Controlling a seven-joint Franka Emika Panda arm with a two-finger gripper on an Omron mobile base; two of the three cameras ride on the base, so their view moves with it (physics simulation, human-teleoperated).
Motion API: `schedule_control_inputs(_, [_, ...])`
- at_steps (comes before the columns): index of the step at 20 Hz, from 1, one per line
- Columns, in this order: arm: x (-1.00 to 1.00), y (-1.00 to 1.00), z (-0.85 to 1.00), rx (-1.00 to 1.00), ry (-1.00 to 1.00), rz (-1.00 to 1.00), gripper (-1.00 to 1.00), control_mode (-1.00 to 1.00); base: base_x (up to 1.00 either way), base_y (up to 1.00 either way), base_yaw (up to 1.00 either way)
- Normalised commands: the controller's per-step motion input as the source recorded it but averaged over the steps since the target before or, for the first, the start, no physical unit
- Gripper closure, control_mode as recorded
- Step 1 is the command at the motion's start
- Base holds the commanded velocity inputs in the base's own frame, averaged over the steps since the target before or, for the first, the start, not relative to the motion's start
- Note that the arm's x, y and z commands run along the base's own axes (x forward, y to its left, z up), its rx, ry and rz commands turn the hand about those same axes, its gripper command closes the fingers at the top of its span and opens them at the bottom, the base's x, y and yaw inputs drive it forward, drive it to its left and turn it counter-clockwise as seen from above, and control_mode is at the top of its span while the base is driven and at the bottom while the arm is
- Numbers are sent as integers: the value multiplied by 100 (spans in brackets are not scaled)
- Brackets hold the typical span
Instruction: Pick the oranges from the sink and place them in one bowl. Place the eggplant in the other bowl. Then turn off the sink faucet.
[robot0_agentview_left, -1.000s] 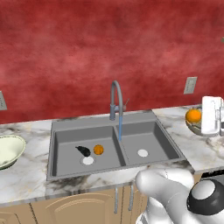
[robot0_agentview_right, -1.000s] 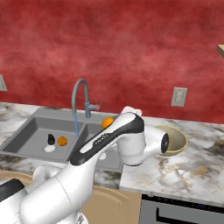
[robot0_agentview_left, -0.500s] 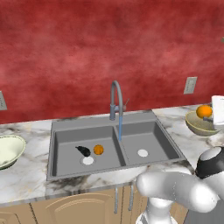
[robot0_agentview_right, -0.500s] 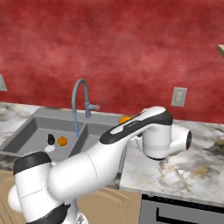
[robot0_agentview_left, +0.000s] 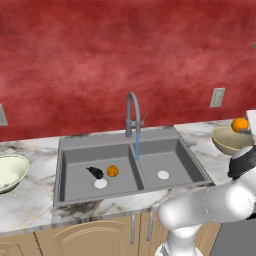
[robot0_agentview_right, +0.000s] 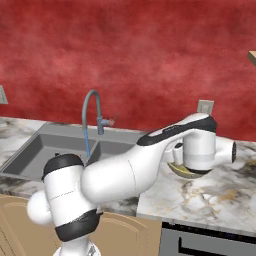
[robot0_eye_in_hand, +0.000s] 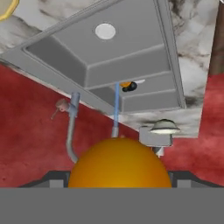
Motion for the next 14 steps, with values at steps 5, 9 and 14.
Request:
schedule_control_inputs(5, [13, -37, -30, 0, 18, 0, 100, -100, 0, 0, 0])
schedule_control_inputs(9, [7, -29, -36, 0, 15, 0, 100, -100, 0, 0, 0])
schedule_control_inputs(14, [3, -18, -31, 0, 8, 0, 100, -100, 0, 0, 0])
